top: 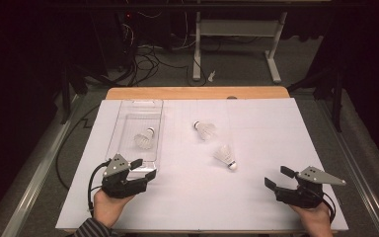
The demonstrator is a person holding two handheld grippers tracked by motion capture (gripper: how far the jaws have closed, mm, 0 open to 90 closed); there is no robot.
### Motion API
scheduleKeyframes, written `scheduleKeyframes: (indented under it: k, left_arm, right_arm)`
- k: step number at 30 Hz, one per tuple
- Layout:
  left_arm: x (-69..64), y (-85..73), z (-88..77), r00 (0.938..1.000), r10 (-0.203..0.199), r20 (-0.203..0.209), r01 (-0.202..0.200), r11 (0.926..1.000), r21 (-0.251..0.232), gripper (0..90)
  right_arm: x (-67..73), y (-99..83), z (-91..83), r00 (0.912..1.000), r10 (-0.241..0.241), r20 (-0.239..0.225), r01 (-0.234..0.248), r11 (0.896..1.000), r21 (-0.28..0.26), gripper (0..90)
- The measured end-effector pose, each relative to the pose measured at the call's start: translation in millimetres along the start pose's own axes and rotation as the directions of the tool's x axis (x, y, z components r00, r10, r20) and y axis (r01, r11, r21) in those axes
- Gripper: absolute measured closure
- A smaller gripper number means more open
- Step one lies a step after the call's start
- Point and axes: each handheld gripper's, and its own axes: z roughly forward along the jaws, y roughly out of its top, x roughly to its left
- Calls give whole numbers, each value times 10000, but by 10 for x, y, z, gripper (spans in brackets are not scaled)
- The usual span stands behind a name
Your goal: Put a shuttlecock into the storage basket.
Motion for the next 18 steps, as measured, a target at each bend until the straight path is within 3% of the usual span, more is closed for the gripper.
scheduleKeyframes:
  k: [13, 18]
  left_arm:
    - [-117, -22, 126, 9993, 278, 242, -287, 9989, 378, 375]
    - [-163, -22, 194, 9991, 198, 369, -216, 9987, 470, 378]
  right_arm:
    - [2, -3, -10, 9999, -139, -47, 139, 9999, -53, 244]
    - [7, -3, -12, 9999, -147, -80, 146, 9999, -73, 245]
